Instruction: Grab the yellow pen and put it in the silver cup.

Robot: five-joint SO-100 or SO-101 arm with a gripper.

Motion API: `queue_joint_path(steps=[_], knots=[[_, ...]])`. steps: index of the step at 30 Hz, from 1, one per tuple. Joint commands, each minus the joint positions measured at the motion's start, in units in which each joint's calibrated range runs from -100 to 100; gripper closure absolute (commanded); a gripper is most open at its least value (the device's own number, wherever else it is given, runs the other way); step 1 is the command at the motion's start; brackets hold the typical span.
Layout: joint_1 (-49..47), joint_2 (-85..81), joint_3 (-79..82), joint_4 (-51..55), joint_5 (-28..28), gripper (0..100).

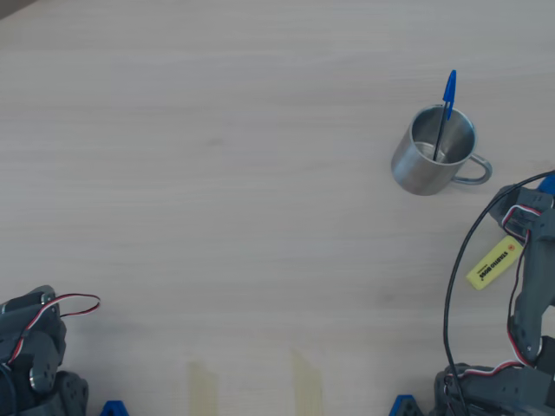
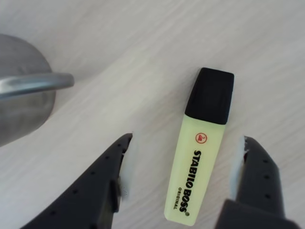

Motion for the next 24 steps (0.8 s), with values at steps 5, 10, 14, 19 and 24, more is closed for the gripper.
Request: queue_joint_path(steps=[5, 10, 14, 19, 24], knots=[[0.62, 3.29, -0.23, -0.36, -0.12, 70], [1.49, 5.29, -0.14, -0.36, 0.24, 70], [2.45, 6.28, 2.67, -3.54, 0.29, 70], [2.45, 6.37, 8.84, -10.74, 0.08, 70], [2.37, 6.37, 9.84, -12.20, 0.08, 70]])
